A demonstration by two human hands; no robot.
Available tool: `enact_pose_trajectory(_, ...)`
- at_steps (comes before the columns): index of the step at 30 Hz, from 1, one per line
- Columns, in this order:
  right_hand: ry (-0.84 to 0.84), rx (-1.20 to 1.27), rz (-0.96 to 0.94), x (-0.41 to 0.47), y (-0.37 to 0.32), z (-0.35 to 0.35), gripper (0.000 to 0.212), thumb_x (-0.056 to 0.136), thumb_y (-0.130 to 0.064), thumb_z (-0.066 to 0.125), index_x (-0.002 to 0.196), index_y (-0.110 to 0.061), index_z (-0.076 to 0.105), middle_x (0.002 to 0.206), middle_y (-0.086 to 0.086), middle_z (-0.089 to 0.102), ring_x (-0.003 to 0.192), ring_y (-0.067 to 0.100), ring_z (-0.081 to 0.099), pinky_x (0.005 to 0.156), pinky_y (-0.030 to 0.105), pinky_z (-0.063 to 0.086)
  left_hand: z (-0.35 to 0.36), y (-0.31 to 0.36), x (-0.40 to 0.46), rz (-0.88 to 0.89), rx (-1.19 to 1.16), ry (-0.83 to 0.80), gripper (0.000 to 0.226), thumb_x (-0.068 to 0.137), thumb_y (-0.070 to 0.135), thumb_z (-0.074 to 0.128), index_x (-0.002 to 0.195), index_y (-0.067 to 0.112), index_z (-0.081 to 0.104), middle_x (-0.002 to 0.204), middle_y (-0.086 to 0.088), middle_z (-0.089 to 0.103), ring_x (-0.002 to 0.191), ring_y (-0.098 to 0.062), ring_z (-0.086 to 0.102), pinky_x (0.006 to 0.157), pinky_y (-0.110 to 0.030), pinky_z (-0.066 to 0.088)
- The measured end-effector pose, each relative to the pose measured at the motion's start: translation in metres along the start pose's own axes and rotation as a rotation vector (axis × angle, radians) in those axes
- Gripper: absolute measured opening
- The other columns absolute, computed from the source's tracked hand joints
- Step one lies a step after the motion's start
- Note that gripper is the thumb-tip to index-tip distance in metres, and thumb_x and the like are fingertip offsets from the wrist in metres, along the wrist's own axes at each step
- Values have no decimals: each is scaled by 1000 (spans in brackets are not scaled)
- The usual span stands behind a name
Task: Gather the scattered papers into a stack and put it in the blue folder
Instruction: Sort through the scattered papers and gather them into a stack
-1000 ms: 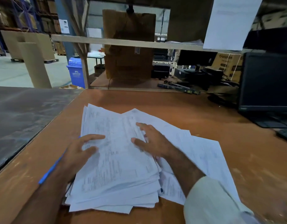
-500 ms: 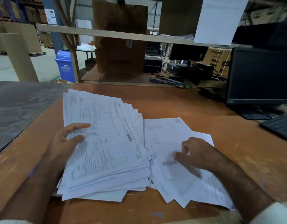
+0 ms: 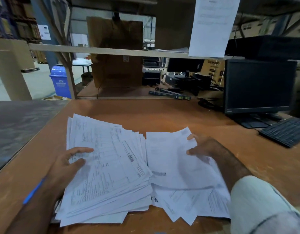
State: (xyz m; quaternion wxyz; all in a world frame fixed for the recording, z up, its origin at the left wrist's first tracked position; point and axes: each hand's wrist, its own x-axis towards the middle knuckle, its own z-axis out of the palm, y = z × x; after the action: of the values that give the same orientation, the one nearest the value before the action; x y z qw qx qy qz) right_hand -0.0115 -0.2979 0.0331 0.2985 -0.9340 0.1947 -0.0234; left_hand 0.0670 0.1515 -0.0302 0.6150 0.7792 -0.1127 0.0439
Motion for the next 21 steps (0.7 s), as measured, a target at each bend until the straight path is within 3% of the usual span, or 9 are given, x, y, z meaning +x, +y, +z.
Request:
enact_pose_trajectory(2, -59, 101, -81, -2, -6, -12, 36, 79, -21, 86, 111, -32, 71, 105, -2, 67, 85, 10, 62, 64, 17, 47, 1, 2, 0, 2, 0, 0, 50, 95, -9, 58, 97, 36, 80, 122, 5, 71, 113, -26, 67, 98, -56, 54)
enact_pose_trajectory(4, -133, 226, -159, -14, -24, -28, 29, 85, -20, 82, 107, -36, 77, 99, -9, 70, 87, 10, 67, 67, 18, 51, 1, 3, 0, 7, 12, 0, 49, 94, -9, 58, 97, 35, 80, 122, 4, 71, 114, -25, 67, 99, -55, 54)
enact_pose_trajectory(7, -167, 470, -312, -41, -54, -52, 31, 88, -10, 76, 114, -28, 78, 111, -4, 77, 97, 17, 75, 68, 22, 58, 1, 3, 0, 5, 20, 12, 49, 92, -12, 58, 97, 32, 80, 122, 4, 72, 115, -24, 67, 100, -52, 54)
enact_pose_trajectory(11, -109, 937, -459, -63, -74, -66, 36, 91, 0, 63, 121, -16, 71, 108, 7, 78, 85, 24, 76, 67, 32, 63, 3, 8, -3, -3, 33, 19, 41, 91, -12, 57, 101, 22, 80, 124, 0, 71, 117, -23, 65, 98, -45, 55)
enact_pose_trajectory(13, -107, 1045, -400, -55, -70, -53, 38, 93, 3, 59, 123, -17, 70, 110, 5, 77, 85, 23, 76, 67, 33, 63, 3, 12, -5, 4, 42, 17, 43, 90, -11, 57, 104, 23, 79, 123, 4, 71, 115, -19, 66, 94, -41, 56)
enact_pose_trajectory(16, -216, 890, -251, -37, -56, -11, 42, 93, 7, 60, 125, -17, 70, 122, 7, 74, 93, 22, 76, 70, 31, 62, 1, 15, -7, 20, 60, 24, 47, 89, -10, 57, 108, 28, 77, 124, 10, 70, 111, -13, 67, 88, -36, 59)
enact_pose_trajectory(19, -298, 891, -105, -23, -47, 13, 42, 91, 7, 62, 128, -13, 68, 119, 14, 74, 90, 26, 76, 68, 33, 62, 2, 18, -9, 45, 104, 15, 48, 89, -11, 56, 114, 26, 75, 116, 31, 68, 117, -3, 60, 83, -12, 52)
enact_pose_trajectory(21, -266, 973, -108, -15, -53, 11, 44, 92, 0, 64, 132, -17, 66, 118, 14, 74, 95, 32, 75, 73, 41, 63, 2, 19, -10, 53, 101, 17, 49, 89, -12, 56, 116, 26, 74, 111, 44, 63, 120, 4, 56, 83, -6, 47)
